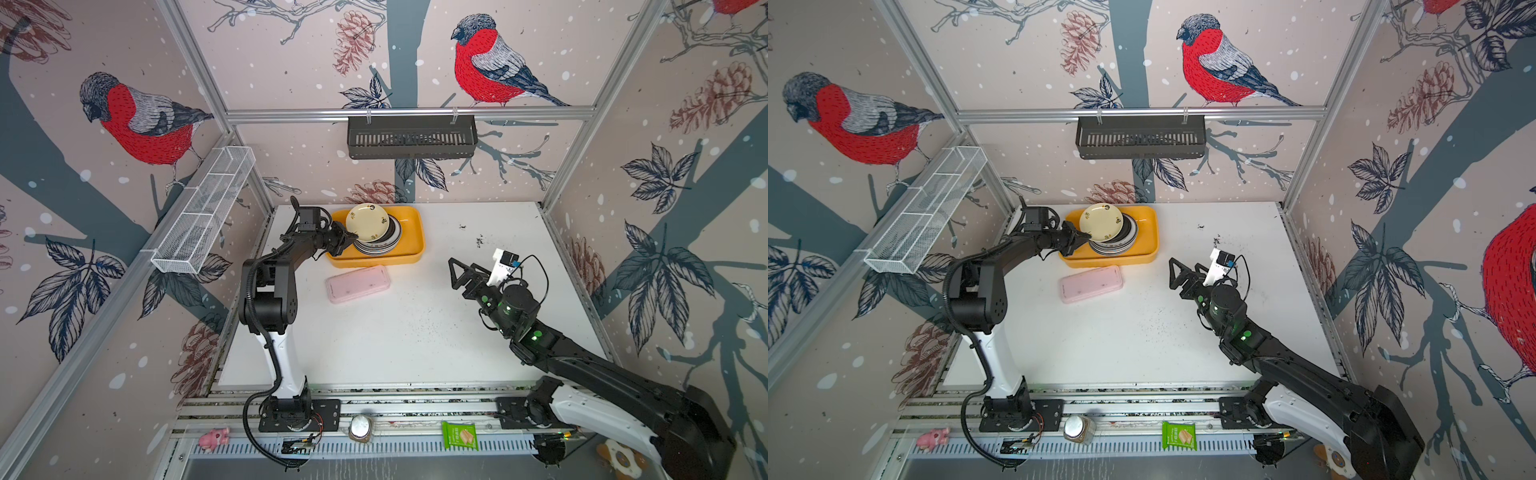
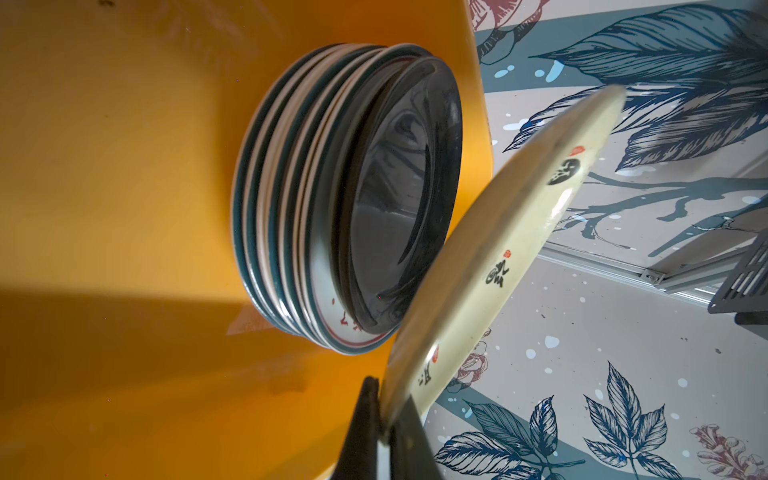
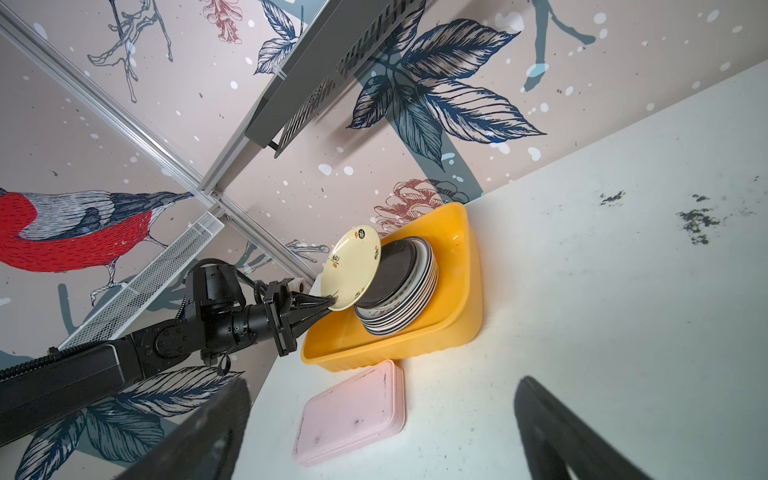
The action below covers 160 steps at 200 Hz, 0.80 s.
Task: Place the plates into the plastic bin on the countertop
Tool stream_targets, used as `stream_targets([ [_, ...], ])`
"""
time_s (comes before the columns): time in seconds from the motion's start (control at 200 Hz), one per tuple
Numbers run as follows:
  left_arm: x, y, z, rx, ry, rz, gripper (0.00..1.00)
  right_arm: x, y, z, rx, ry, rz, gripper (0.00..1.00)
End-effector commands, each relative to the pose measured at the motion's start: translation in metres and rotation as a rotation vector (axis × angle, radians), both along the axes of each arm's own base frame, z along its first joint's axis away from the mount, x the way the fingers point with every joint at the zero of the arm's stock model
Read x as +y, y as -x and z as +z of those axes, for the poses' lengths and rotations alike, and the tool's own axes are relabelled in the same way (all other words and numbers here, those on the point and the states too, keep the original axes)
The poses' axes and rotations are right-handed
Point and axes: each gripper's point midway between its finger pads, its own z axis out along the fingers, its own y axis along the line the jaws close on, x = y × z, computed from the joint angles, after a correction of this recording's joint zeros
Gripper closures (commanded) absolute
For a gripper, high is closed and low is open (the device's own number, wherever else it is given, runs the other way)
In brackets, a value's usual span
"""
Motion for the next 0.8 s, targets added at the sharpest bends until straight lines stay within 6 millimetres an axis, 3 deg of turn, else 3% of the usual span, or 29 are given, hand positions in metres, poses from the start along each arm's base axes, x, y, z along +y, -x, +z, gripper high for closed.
stream_targets([
  [0.0, -0.007, -0.004, -0.001, 0.021, 0.023, -0.007, 1.0, -0.004, -0.002, 0.008, -0.035, -0.007, -0.015, 0.0],
  [0.635, -0.011, -0.026, -0.018, 0.108, 0.035, 0.061, 1.0, 0.001, -0.005, 0.009, -0.076, 0.035, 0.023, 0.0],
  [0.796, -0.013, -0.03, -0.023, 0.12, 0.035, 0.077, 1.0, 0.015, -0.005, 0.011, -0.143, -0.01, 0.093, 0.0],
])
